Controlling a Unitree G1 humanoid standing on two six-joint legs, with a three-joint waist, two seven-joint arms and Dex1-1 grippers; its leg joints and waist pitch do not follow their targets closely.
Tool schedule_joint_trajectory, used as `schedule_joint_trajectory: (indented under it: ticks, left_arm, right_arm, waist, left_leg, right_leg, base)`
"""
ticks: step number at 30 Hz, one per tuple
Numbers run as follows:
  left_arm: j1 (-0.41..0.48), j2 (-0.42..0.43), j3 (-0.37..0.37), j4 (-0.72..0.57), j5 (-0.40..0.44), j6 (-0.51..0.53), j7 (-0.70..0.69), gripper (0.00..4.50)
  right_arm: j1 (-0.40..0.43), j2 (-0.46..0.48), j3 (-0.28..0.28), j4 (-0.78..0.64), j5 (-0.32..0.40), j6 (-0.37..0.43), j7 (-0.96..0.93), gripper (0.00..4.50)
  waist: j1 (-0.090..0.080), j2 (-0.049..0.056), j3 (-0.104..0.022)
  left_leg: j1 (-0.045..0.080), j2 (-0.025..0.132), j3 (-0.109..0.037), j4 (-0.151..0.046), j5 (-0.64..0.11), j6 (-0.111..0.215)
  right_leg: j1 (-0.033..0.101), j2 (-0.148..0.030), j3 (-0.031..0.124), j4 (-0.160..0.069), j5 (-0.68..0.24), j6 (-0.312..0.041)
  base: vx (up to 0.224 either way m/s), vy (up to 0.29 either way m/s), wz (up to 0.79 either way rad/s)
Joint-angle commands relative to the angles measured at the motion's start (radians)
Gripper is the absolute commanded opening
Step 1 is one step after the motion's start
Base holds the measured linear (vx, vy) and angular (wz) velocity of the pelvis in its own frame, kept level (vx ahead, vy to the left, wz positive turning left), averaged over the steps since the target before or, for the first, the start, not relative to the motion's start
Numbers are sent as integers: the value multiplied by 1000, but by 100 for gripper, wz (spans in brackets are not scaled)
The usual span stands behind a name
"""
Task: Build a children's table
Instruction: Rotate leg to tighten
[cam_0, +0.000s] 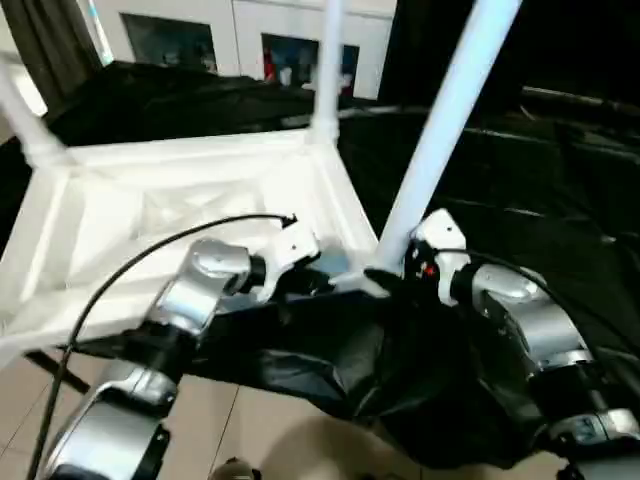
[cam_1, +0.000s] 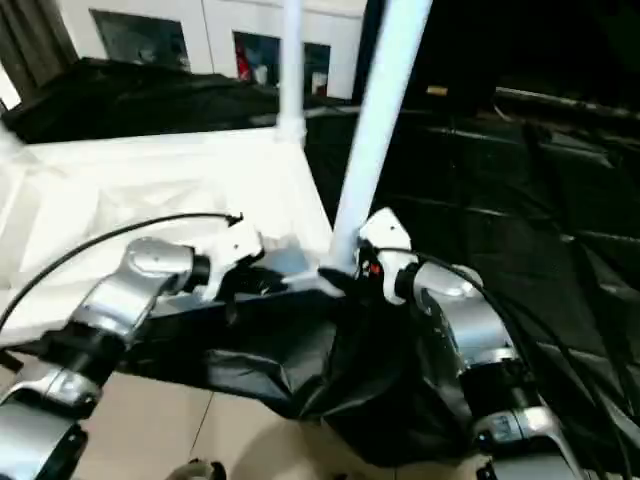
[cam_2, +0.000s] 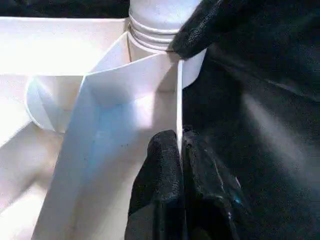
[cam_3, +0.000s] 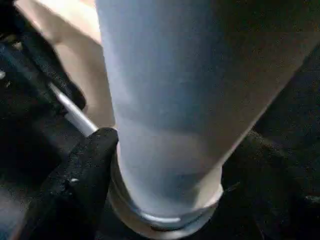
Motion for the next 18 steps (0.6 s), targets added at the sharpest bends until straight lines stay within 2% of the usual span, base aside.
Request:
schedule_joint_trajectory:
  ticks: [1,4,5,13,18]
  left_arm:
    - [26,-11,-18,-9,-54,-22,-51,0]
    - [34,-6,-15,-22,-58,-19,-64,0]
    - [35,-5,-14,-26,-58,-17,-66,0]
    - [45,-1,-15,-44,-63,-9,-64,0]
    - [54,1,-16,-53,-64,-5,-66,0]
  right_arm:
    - [4,-26,8,-26,10,6,30,376]
    - [6,-24,21,-39,12,13,51,376]
    - [6,-21,24,-40,11,13,54,361]
    - [9,-17,28,-31,24,-2,85,304]
    - [22,-12,24,-39,35,8,94,278]
  waist:
    - [2,-16,-58]
    - [5,-18,-56]
    - [5,-17,-56]
    - [5,-20,-60]
    - [4,-21,-56]
  left_leg:
    - [12,18,3,-50,-135,111]
    - [11,19,3,-50,-144,106]
    - [12,19,3,-51,-147,103]
    - [11,17,4,-45,-110,117]
    - [10,18,4,-46,-129,112]
  right_leg:
    - [56,-40,31,-58,-31,-248]
    - [55,-44,32,-60,-65,-243]
    - [54,-44,31,-61,-77,-240]
    - [56,-41,31,-53,-22,-247]
    - [55,-43,31,-56,-58,-241]
  base:
    - [0,0,0]
    - [0,0,0]
    - [0,0,0]
    - [0,0,0]
    - [0,0,0]
